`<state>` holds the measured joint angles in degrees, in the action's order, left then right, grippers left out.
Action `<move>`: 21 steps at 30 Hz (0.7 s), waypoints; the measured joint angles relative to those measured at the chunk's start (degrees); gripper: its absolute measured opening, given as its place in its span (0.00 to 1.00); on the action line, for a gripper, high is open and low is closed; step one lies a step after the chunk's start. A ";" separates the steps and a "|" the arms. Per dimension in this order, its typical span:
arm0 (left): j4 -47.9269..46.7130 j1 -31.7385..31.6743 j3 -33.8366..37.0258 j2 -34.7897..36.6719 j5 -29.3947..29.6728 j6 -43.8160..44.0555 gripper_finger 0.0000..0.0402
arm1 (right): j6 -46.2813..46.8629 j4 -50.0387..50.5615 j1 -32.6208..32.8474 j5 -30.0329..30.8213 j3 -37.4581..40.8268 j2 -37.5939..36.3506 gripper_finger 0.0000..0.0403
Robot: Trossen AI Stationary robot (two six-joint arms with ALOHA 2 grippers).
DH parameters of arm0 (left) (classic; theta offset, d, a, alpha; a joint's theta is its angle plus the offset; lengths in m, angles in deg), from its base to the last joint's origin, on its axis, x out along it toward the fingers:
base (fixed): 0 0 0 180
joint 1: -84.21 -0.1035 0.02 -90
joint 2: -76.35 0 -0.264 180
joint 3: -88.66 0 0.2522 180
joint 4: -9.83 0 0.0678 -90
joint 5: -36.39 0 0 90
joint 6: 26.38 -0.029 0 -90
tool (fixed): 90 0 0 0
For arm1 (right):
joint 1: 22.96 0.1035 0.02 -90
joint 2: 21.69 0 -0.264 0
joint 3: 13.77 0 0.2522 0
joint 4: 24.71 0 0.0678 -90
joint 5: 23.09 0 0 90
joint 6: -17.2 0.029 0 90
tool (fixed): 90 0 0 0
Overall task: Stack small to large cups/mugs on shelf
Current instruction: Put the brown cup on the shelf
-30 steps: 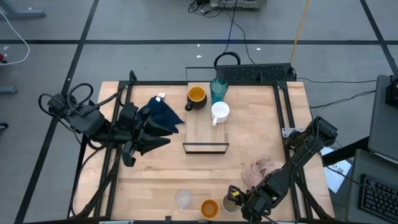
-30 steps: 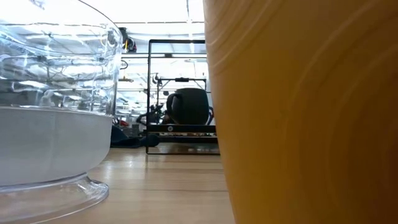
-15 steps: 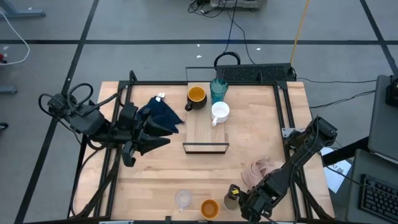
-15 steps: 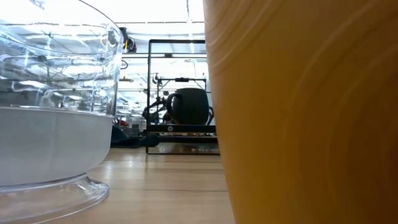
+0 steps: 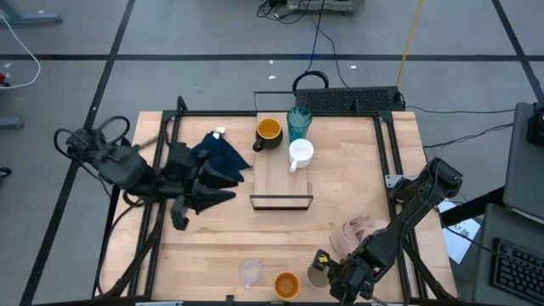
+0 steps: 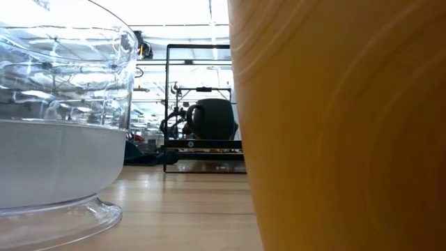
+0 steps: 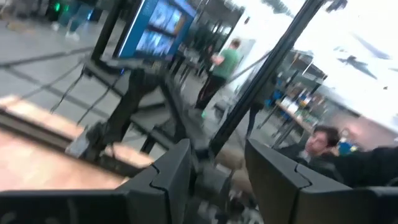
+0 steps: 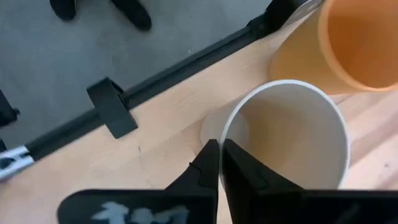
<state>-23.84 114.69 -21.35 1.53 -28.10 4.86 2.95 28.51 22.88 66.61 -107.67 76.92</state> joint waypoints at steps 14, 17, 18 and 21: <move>-6.85 -0.68 0.04 -7.64 1.55 17.80 0.39 | 18.58 -3.54 -5.07 0.28 0.00 -18.16 0.00; -6.52 -1.56 0.04 -10.76 -1.51 21.00 0.39 | 21.19 -8.39 -6.74 0.22 0.00 -21.72 0.00; -6.01 -1.89 0.04 -11.92 -2.92 21.51 0.39 | 21.74 -10.07 -7.19 0.22 -0.02 -22.82 0.00; -3.29 -2.51 0.04 -14.95 -6.94 23.37 0.39 | 22.85 -13.07 -8.28 0.11 -0.06 -25.77 0.00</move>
<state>-27.13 112.18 -21.31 -13.42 -35.05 28.24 25.80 15.44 14.60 66.72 -107.73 51.14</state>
